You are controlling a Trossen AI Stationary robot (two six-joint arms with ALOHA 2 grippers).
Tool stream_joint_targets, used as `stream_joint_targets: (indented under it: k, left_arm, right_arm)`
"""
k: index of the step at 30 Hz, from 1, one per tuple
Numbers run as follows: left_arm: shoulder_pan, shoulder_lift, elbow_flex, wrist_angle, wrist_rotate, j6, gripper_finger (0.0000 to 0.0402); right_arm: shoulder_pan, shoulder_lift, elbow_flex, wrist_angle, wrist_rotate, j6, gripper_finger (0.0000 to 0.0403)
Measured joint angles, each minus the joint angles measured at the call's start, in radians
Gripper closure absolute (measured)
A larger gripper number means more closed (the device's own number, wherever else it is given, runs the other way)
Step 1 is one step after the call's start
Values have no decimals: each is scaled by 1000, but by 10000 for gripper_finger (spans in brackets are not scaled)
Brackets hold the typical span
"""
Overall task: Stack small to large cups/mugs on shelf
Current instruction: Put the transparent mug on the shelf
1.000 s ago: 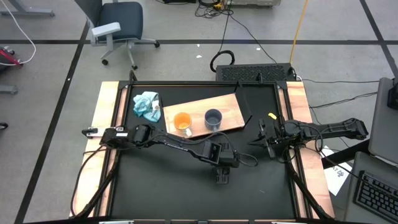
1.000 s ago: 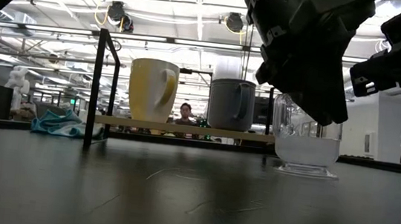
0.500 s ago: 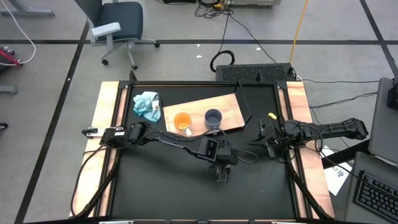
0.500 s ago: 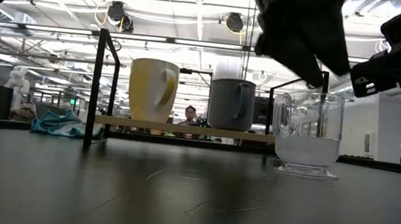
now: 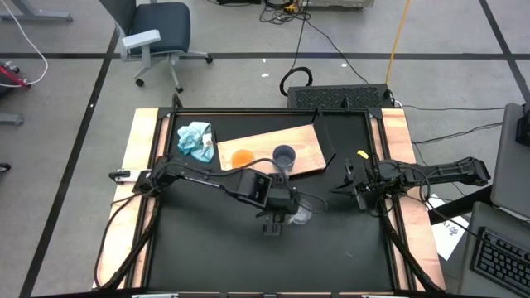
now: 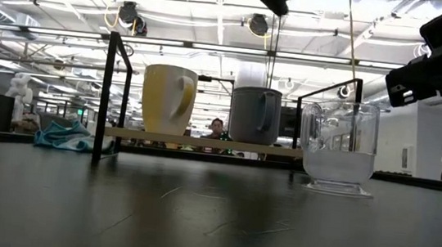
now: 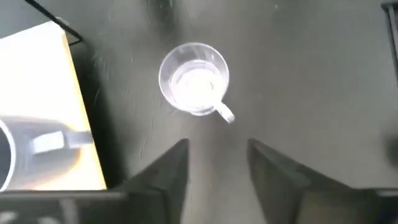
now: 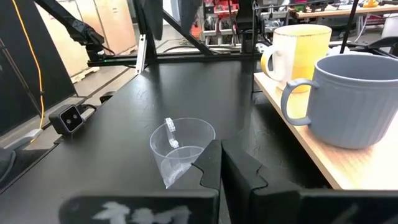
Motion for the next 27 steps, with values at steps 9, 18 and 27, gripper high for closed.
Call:
stream_joint_targets:
  k: [9,18,27]
  left_arm:
    - [-35,-81,0,-144,-71,26,390]
    - [-88,-172,0,-178,-173,44,399]
    - [-92,-294,0,-214,-288,18,400]
  right_arm:
    - [0,0,0,0,0,1,403]
    - [0,0,0,0,0,-2,403]
    - [0,0,0,-1,0,-3,403]
